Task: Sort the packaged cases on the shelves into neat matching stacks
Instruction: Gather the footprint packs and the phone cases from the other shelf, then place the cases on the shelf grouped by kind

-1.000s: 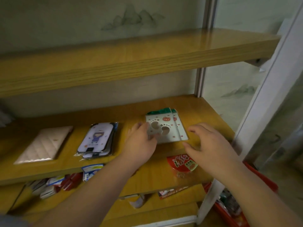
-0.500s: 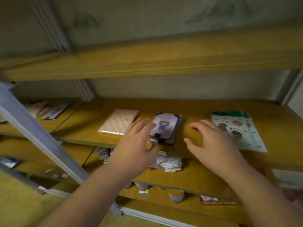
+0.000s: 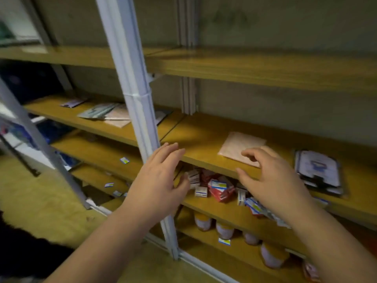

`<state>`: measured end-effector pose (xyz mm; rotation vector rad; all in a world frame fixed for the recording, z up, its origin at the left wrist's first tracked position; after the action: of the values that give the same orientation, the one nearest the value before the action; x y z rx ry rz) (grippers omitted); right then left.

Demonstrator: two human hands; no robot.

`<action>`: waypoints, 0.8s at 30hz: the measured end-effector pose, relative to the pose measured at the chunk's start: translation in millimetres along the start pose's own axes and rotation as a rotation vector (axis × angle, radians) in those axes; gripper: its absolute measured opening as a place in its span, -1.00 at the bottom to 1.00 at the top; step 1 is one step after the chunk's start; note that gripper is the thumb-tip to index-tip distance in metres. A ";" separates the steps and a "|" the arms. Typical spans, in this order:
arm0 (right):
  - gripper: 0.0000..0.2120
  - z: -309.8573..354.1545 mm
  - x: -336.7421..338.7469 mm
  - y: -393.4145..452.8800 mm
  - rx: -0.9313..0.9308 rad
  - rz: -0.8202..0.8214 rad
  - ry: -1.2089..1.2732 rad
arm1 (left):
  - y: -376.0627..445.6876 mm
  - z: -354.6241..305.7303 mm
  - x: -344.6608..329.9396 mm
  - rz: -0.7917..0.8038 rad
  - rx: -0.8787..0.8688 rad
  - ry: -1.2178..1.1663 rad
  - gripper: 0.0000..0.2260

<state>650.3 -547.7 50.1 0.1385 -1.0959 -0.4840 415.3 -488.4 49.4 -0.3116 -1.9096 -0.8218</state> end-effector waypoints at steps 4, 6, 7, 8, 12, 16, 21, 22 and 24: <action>-0.59 81.7 -49.3 6.3 0.075 0.042 0.030 | -28.6 82.1 40.7 -0.041 0.071 0.021 -0.42; -0.58 120.2 -72.9 11.2 0.114 0.045 0.039 | -40.6 120.3 57.3 -0.051 0.114 0.027 -0.42; -0.59 138.4 -84.1 13.5 0.124 0.044 0.037 | -46.1 137.7 64.7 -0.047 0.135 0.025 -0.42; -0.59 154.8 -95.0 15.9 0.128 0.047 0.035 | -50.2 154.0 71.2 -0.039 0.151 0.020 -0.42; -0.56 205.1 -135.0 26.9 0.150 0.106 0.062 | -57.0 212.2 86.9 -0.028 0.205 0.001 -0.43; -0.56 236.5 -170.8 44.8 0.171 0.126 0.048 | -51.0 254.8 86.6 -0.035 0.229 -0.022 -0.44; -0.54 263.1 -215.9 80.1 0.197 0.146 0.046 | -28.9 301.2 75.9 -0.021 0.244 -0.037 -0.43; -0.55 267.2 -224.8 90.6 0.196 0.140 0.048 | -22.0 310.8 74.4 -0.019 0.240 -0.027 -0.43; -0.56 276.9 -241.6 114.5 0.189 0.121 0.055 | -6.9 330.9 73.8 -0.017 0.239 -0.009 -0.43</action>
<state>354.1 -304.0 18.8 0.2485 -1.0876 -0.2669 146.4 -284.1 19.4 -0.1532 -1.9967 -0.5960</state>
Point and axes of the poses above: each hand's wrist, its own y-axis towards the middle knuckle, its own x-axis out of the back of the hand, z = x × y, the point moved 3 cm from there along y, towards the middle knuckle, and after that the axes turned 7 degrees about -x, right-handed, at the moved point
